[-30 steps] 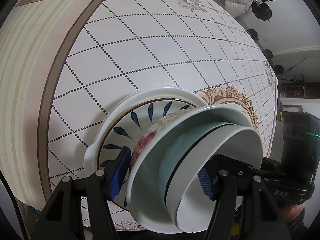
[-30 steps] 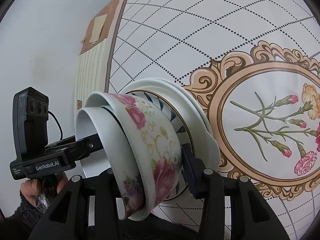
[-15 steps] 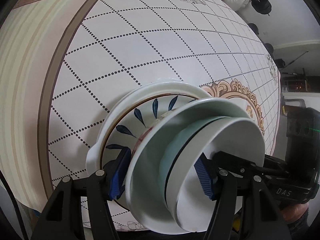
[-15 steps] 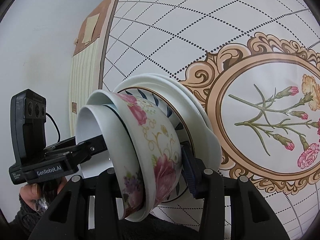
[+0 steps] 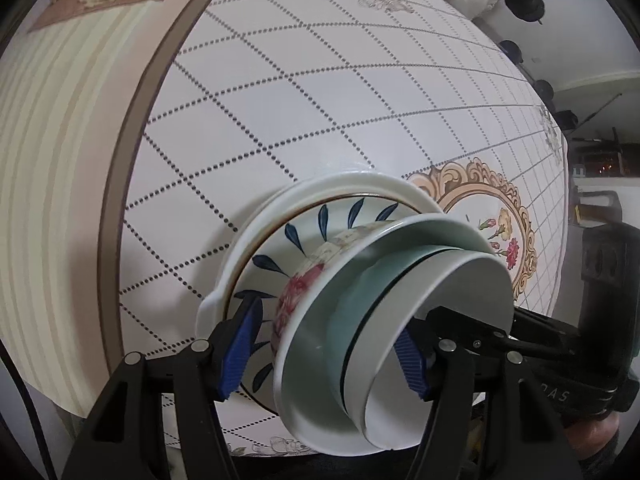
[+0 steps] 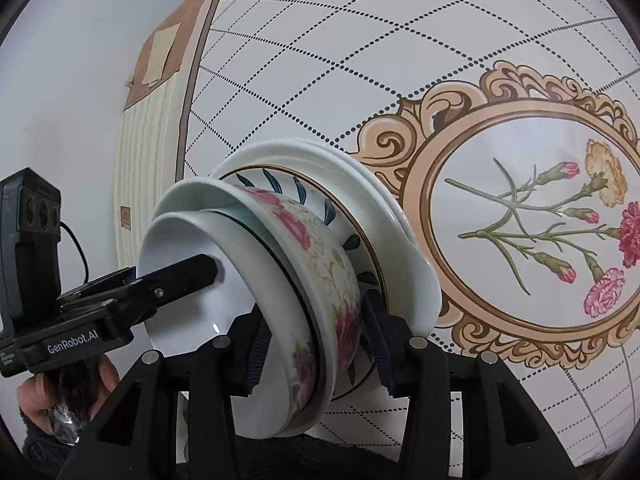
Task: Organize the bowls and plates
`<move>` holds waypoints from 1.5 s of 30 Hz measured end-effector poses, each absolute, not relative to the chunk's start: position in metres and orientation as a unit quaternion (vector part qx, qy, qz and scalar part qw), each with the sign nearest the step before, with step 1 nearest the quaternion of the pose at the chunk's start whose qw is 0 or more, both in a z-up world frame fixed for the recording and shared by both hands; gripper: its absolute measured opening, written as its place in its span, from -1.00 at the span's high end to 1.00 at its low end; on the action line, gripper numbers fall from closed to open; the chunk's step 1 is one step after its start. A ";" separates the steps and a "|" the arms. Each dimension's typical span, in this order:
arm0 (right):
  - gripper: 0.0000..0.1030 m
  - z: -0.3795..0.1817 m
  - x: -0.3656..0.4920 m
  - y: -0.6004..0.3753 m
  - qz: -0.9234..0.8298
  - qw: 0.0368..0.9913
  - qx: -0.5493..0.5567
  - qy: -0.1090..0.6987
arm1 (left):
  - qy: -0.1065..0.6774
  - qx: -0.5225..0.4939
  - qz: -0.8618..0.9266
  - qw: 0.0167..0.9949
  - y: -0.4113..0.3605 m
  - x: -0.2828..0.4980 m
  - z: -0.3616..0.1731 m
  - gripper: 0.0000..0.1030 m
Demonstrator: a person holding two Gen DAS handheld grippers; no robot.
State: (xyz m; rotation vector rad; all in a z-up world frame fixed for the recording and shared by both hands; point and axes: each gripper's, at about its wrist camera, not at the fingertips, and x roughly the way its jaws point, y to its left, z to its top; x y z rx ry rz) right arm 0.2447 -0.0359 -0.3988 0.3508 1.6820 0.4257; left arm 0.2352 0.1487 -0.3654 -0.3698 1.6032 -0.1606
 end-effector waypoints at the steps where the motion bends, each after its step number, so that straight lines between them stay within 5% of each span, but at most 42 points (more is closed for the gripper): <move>1: 0.07 -0.395 0.245 -0.036 0.186 0.637 0.150 0.733 | 0.713 -0.160 -0.070 0.680 0.149 0.235 -0.363 -0.19; 9: -0.60 -0.353 0.236 -0.042 0.156 0.678 0.112 0.710 | 0.702 -0.118 -0.045 0.701 0.150 0.225 -0.336 -0.19; 11: -0.63 -0.338 0.230 -0.047 0.139 0.694 0.103 0.699 | 0.690 -0.099 -0.036 0.716 0.150 0.222 -0.322 -0.28; 15: -1.00 -0.297 0.211 -0.058 0.098 0.734 0.078 0.668 | 0.657 -0.058 -0.014 0.751 0.146 0.208 -0.286 -0.62; 20: -1.00 -0.237 0.182 -0.076 0.039 0.782 0.035 0.621 | 0.618 -0.023 -0.013 0.785 0.126 0.184 -0.239 -0.83; 31: -1.00 -0.108 0.111 -0.109 -0.017 0.856 -0.002 0.518 | 0.528 -0.020 0.016 0.849 0.089 0.122 -0.127 -0.86; 45: -1.00 0.008 0.038 -0.111 -0.010 0.896 -0.019 0.443 | 0.492 -0.027 0.028 0.870 0.080 0.063 -0.046 -0.86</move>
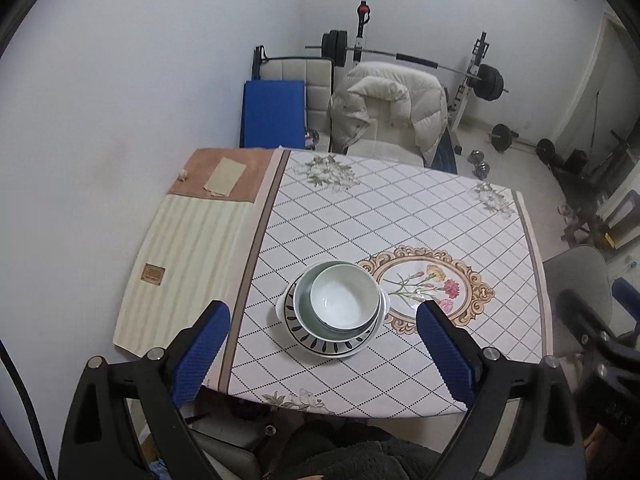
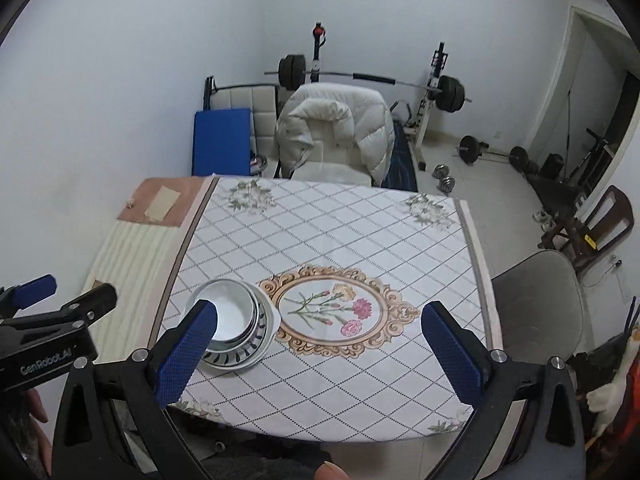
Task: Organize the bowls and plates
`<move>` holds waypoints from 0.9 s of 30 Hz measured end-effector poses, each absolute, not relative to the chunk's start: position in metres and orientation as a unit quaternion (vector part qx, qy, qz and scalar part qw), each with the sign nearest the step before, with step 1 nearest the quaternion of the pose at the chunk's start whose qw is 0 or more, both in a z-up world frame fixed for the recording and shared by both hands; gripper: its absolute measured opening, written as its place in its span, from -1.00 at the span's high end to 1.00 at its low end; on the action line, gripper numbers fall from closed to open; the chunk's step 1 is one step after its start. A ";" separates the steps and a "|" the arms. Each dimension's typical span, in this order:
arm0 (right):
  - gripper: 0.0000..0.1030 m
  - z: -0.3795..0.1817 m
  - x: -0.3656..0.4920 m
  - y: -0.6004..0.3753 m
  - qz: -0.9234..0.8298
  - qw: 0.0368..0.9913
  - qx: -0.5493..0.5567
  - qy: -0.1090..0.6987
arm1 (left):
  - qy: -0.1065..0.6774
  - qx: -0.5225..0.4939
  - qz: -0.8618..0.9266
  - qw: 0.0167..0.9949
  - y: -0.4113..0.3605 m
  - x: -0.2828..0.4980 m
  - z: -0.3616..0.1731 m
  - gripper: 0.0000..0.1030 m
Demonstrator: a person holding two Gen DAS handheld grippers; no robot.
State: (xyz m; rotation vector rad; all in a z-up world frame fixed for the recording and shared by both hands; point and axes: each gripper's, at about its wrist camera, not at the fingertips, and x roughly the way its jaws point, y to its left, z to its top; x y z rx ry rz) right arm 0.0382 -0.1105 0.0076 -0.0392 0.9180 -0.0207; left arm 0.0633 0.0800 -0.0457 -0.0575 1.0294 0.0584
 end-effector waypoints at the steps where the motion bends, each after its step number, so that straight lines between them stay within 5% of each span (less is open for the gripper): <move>1: -1.00 0.012 0.036 -0.110 -0.013 0.898 -0.017 0.440 | 0.490 -0.029 0.024 0.871 0.081 0.061 -0.041 -0.86; 27: -1.00 0.045 0.017 -0.093 -0.045 0.909 -0.023 0.414 | 0.450 -0.002 0.008 0.893 0.081 0.045 -0.011 -0.86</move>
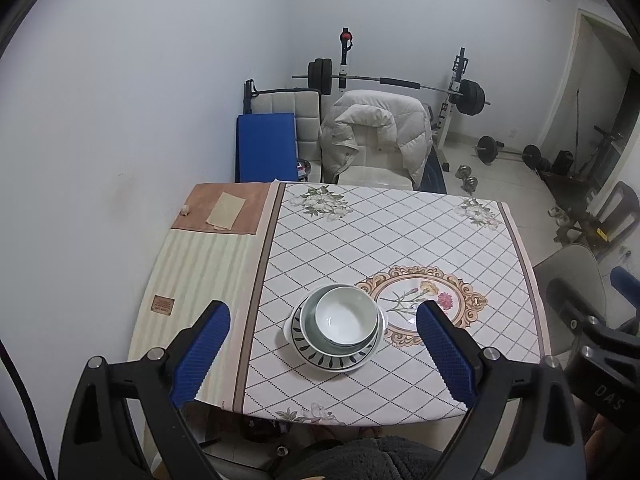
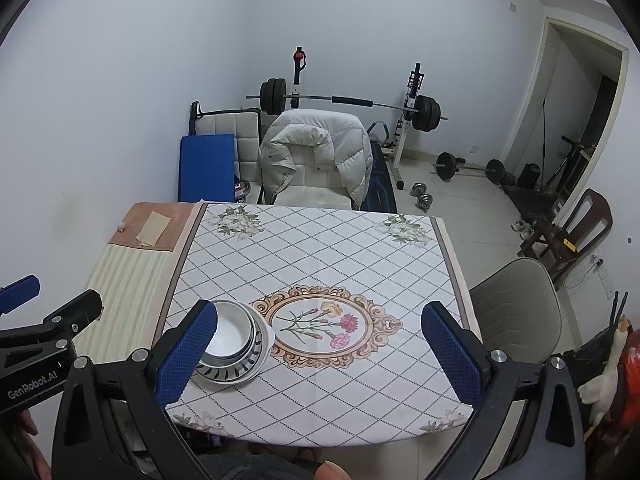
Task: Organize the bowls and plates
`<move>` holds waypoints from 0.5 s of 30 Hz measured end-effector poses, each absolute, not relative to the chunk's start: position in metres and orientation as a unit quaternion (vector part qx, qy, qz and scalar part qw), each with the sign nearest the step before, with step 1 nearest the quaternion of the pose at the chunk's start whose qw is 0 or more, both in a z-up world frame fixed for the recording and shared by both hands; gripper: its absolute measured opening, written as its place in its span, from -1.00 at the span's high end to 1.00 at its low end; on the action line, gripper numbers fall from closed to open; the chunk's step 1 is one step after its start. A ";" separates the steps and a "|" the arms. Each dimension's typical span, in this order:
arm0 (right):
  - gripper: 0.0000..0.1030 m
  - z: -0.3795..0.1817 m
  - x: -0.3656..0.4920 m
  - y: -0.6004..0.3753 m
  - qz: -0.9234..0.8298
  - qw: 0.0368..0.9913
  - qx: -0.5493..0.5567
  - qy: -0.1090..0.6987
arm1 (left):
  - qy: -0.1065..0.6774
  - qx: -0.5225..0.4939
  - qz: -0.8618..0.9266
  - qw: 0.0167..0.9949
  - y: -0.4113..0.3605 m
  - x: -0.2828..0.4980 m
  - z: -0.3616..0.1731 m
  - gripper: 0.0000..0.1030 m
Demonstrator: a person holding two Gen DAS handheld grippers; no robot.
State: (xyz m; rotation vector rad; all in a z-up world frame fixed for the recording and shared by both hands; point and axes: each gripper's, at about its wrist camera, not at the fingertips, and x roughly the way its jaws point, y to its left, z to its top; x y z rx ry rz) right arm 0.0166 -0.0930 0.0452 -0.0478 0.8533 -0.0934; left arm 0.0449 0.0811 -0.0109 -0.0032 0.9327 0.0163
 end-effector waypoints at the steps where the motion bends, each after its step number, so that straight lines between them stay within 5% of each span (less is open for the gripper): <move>1: -1.00 0.046 0.017 -0.093 -0.047 0.909 -0.024 0.413 | 0.450 -0.003 0.006 0.893 0.081 0.045 -0.011 -0.86; 15: -1.00 0.051 0.012 -0.098 -0.055 0.910 -0.029 0.409 | 0.449 -0.011 0.000 0.893 0.077 0.042 -0.010 -0.86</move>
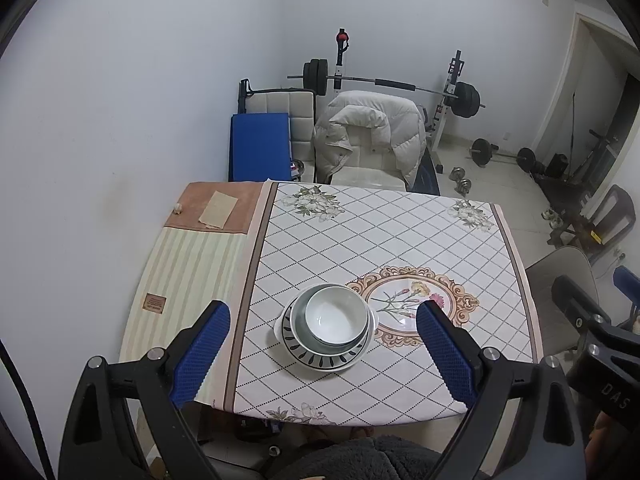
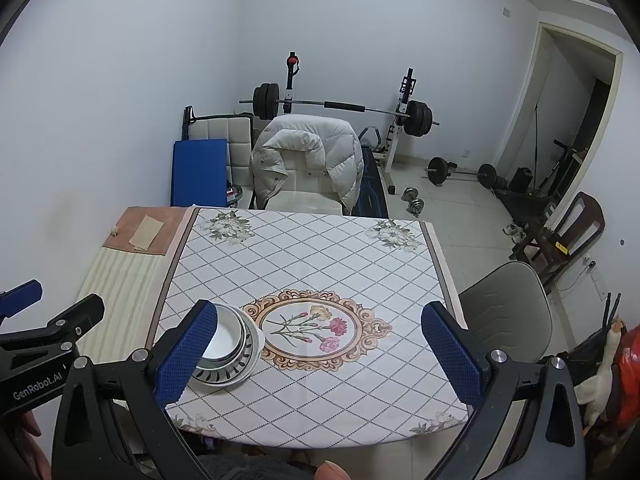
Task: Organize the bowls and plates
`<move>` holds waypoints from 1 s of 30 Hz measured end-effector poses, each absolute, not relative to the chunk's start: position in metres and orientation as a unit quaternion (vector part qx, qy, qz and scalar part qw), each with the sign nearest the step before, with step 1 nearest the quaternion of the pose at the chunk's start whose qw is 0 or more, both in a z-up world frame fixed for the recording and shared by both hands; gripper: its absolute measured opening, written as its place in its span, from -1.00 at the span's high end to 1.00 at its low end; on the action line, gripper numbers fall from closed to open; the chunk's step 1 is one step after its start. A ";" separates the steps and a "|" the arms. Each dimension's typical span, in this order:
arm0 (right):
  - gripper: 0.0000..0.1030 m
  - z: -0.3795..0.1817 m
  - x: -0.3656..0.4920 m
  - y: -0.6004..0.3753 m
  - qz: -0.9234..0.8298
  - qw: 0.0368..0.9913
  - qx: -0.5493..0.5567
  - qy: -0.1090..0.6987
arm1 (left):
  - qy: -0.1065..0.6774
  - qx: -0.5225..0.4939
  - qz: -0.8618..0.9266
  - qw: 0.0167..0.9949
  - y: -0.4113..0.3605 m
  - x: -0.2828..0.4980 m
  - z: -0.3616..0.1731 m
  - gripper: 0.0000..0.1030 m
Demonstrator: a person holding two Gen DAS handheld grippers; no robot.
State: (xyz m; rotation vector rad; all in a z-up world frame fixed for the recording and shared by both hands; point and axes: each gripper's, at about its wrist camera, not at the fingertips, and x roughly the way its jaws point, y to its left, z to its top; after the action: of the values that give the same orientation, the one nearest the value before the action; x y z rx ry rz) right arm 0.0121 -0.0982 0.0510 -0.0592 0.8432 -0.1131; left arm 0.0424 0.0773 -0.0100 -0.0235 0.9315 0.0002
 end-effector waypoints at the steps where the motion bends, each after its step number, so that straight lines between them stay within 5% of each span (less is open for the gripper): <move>1: -1.00 0.051 0.011 -0.099 -0.054 0.911 -0.027 0.409 | 0.449 -0.011 0.001 0.893 0.077 0.042 -0.010 -0.86; 30: -1.00 0.053 -0.003 -0.103 -0.049 0.912 -0.027 0.406 | 0.436 -0.007 0.014 0.900 0.074 0.022 -0.003 -0.97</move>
State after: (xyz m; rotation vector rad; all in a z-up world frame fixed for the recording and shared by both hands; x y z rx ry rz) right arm -0.0029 -0.1029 0.0533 -0.0553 0.8372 -0.1015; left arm 0.0217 0.0738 -0.0033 -0.0146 0.9026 0.0294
